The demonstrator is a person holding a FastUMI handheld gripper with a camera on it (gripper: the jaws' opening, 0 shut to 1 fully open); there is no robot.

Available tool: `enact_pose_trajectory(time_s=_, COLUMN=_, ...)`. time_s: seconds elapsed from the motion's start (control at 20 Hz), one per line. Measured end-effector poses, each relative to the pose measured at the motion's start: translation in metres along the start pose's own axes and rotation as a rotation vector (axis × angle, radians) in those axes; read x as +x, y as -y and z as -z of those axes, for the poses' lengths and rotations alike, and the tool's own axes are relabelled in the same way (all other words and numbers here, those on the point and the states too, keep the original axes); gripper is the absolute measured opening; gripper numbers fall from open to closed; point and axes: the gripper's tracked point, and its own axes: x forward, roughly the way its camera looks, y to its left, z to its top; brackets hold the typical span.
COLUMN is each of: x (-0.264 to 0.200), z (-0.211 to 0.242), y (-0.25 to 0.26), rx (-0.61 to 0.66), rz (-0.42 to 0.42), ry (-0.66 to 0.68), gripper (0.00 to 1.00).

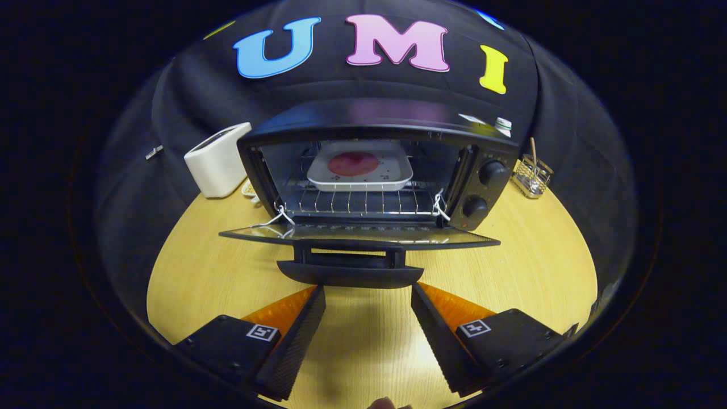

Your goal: Open the toaster oven, put the food inside, and close the toaster oven door.

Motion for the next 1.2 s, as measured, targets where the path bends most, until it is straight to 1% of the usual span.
enact_pose_trajectory(time_s=0.05, x=-0.011, z=-0.009, y=-0.014, rx=0.01, rz=-0.002, ry=0.007, gripper=0.99)
enact_pose_trajectory(time_s=0.3, x=-0.02, z=-0.043, y=-0.013, rx=0.037, rz=-0.006, ry=0.057, gripper=0.99)
enact_pose_trajectory(time_s=0.5, x=-0.013, z=-0.063, y=-0.012, rx=0.037, rz=-0.007, ry=0.092, gripper=0.99)
enact_pose_trajectory(time_s=0.7, x=-0.023, z=-0.091, y=-0.012, rx=0.033, rz=-0.029, ry=0.148, gripper=0.99)
enact_pose_trajectory(time_s=1.0, x=-0.061, z=-0.124, y=-0.001, rx=-0.024, rz=-0.057, ry=0.269, gripper=0.99)
enact_pose_trajectory(time_s=1.2, x=-0.103, z=-0.155, y=0.008, rx=-0.03, rz=-0.087, ry=0.368, gripper=0.99)
